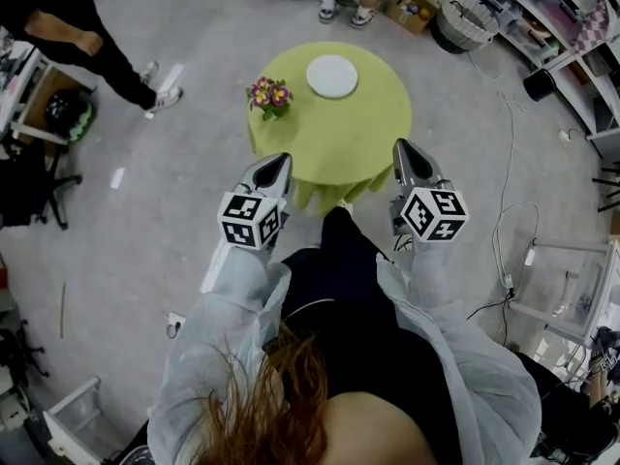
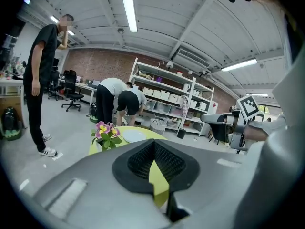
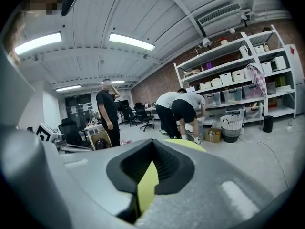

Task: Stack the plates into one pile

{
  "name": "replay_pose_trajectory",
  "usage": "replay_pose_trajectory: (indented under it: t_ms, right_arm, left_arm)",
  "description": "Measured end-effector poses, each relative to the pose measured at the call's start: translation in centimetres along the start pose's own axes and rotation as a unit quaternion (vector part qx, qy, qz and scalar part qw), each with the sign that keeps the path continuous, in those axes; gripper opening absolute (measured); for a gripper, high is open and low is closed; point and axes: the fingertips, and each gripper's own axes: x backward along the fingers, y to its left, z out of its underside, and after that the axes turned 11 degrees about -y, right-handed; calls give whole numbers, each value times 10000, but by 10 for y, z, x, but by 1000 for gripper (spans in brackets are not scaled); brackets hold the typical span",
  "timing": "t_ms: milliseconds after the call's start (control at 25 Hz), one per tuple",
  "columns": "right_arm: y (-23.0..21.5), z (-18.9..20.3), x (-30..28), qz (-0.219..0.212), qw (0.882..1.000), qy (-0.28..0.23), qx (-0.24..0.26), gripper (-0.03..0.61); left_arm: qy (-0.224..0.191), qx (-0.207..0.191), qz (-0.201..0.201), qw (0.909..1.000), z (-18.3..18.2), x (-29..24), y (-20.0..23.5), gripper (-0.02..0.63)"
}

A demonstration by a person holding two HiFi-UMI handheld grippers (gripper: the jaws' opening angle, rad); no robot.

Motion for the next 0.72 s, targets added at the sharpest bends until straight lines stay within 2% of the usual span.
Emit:
replay_pose_trajectory:
  t_ms: [160, 360, 720]
  right_arm:
    - [0, 13, -1, -112, 9995, 244, 189, 0]
    - [1, 20, -3, -260, 9990, 302, 224, 1]
    - [-5, 22, 0, -193, 9991, 307, 225, 1]
  left_arm:
    - [-27, 12, -52, 10000, 1, -2, -2, 12]
    - [-66, 47, -59, 9999, 0, -8, -4, 12]
    - [-105, 82, 20, 9999, -2, -15, -11, 12]
